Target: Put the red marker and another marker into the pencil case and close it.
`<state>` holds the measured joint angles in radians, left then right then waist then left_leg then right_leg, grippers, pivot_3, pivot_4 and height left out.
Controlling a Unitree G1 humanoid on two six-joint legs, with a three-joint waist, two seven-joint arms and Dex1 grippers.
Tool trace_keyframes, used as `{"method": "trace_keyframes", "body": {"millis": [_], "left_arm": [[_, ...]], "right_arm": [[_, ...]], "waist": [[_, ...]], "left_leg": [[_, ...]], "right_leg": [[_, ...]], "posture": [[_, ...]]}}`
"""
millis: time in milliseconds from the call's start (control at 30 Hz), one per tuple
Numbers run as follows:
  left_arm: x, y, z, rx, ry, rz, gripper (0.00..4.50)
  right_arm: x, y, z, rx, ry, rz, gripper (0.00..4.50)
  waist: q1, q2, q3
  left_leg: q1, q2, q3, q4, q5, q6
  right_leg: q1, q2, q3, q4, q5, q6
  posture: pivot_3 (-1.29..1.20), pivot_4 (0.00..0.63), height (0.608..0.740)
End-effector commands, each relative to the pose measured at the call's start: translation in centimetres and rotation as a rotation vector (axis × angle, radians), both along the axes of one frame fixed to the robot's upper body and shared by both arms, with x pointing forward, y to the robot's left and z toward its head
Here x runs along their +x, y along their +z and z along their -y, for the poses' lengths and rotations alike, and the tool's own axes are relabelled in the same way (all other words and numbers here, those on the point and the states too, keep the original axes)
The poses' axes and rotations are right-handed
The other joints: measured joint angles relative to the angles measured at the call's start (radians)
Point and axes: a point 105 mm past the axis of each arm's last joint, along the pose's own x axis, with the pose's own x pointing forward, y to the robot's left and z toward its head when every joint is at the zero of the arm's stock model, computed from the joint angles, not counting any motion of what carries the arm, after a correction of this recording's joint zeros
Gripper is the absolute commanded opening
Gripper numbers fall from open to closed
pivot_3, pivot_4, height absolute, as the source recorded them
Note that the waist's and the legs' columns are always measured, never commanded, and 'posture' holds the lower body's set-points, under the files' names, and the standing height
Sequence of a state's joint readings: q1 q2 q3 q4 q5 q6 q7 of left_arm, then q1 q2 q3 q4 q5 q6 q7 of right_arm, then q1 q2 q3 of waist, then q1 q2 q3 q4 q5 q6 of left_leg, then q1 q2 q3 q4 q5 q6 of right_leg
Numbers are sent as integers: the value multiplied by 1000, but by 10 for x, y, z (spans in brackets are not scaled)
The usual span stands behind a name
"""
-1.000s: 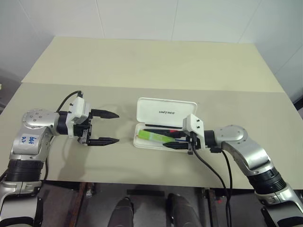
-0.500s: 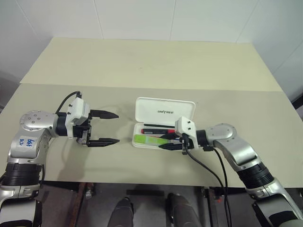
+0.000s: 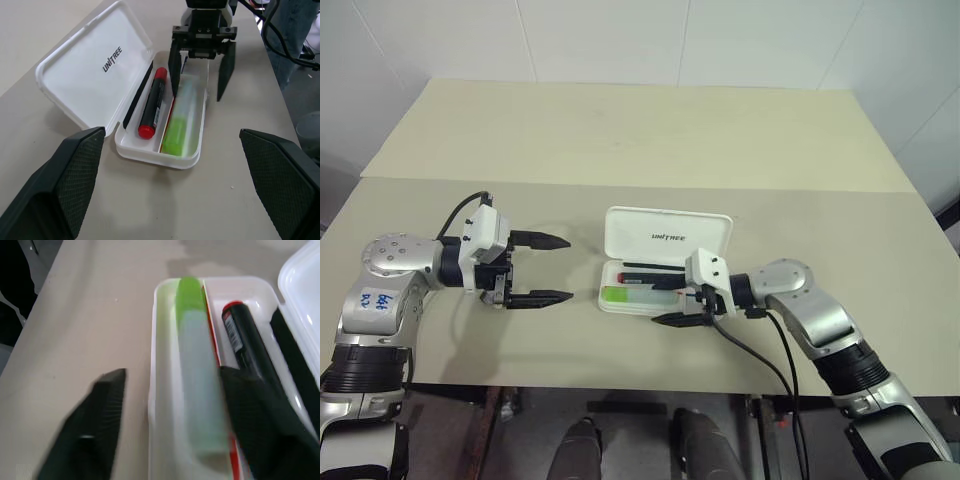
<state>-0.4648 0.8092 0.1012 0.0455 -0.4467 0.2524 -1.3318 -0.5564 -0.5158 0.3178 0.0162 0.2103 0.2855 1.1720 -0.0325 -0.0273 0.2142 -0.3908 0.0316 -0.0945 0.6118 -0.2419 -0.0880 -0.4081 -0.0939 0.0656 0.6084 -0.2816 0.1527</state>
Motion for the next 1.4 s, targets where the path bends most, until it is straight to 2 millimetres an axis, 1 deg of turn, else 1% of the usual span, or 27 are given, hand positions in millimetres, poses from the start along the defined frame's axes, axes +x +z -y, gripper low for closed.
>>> {"method": "trace_keyframes", "body": {"millis": [33, 67, 100, 233, 467, 700, 833, 900, 967, 1033, 1100, 1233, 1333, 1400], "left_arm": [[-3, 13, 0, -12, -8, 47, 4500], [-2, 13, 0, -12, -8, 47, 4500], [-2, 13, 0, -12, -8, 47, 4500], [-2, 14, 0, -12, -11, 48, 4500], [-2, 14, 1, -14, -13, 49, 4500], [-2, 13, 1, -16, -15, 48, 4500], [-2, 13, 0, -17, -14, 48, 4500], [-2, 13, 0, -18, -13, 48, 4500], [-1, 13, 0, -20, -11, 49, 4500], [-1, 14, 0, -28, -1, 56, 4500], [-1, 15, -3, -39, 20, 61, 4500], [0, 16, -13, -72, 89, 71, 4500], [7, 18, -33, -152, 285, 124, 4500], [9, 15, -40, -193, 390, 144, 4500]], "right_arm": [[2, 20, -8, 57, 25, 73, 4301], [2, 30, -12, 90, 31, 87, 4476], [2, 38, -16, 115, 40, 105, 4476], [2, 53, -23, 151, 58, 135, 4476], [1, 65, -22, 197, 49, 146, 4476], [-1, 71, -19, 203, 35, 132, 4476], [-17, 76, -2, 186, 65, 88, 4476], [-20, 78, 7, 173, 52, 99, 4476], [-20, 79, 11, 168, 40, 108, 4476], [-26, 85, 19, 178, 34, 115, 4476], [-33, 91, 28, 190, 22, 122, 4476], [-40, 97, 46, 192, -22, 148, 4476], [-42, 100, 70, 187, -96, 163, 4476], [-41, 97, 78, 169, -124, 163, 4476]], "waist": [[1, 0, 0], [0, 0, 0], [-2, 0, 0], [-2, 0, 0], [1, 0, 0], [-1, 0, 0], [2, 0, 0], [4, 0, 0], [4, 0, 0], [4, 0, 0], [3, 0, 0], [2, 0, 0], [3, 0, 0], [3, 0, 0]], "left_leg": [[0, 0, 0, 0, 0, 0], [0, 0, 0, 0, 0, 0], [0, 0, 0, 0, 0, 0], [0, 0, 0, 0, 0, 0], [0, 0, 0, 0, 0, 0], [0, 0, 0, 0, 0, 0], [0, 0, 0, 0, 0, 0], [0, 0, 0, 0, 0, 0], [0, 0, 0, 0, 0, 0], [0, 0, 0, 0, 0, 0], [0, 0, 0, 0, 0, 0], [0, 0, 0, 0, 0, 0], [0, 0, 0, 0, 0, 0], [0, 0, 0, 0, 0, 0]], "right_leg": [[0, 0, 0, 0, 0, 0], [0, 0, 0, 0, 0, 0], [0, 0, 0, 1, 0, 0], [-1, 0, 0, 2, 0, 0], [-1, 0, 0, 2, -1, 0], [-1, 0, 0, 2, -1, 0], [-1, 0, 0, 2, -1, 0], [-1, 0, 0, 2, -1, 0], [-1, 0, 0, 1, -1, 0], [-1, 0, 0, 2, -1, 0], [-1, 0, 0, 2, -1, 0], [-1, 0, 0, 1, -1, -1], [-1, 0, 0, 1, -2, -1], [-1, -1, 0, 1, -2, 0]], "posture": [[0, 150, 740], [0, 150, 740], [0, 150, 740], [0, 150, 740], [0, 150, 740], [0, 150, 740], [0, 150, 740], [0, 150, 740], [0, 150, 740], [0, 150, 740], [0, 150, 740], [0, 150, 740], [0, 150, 740], [0, 150, 740]]}}
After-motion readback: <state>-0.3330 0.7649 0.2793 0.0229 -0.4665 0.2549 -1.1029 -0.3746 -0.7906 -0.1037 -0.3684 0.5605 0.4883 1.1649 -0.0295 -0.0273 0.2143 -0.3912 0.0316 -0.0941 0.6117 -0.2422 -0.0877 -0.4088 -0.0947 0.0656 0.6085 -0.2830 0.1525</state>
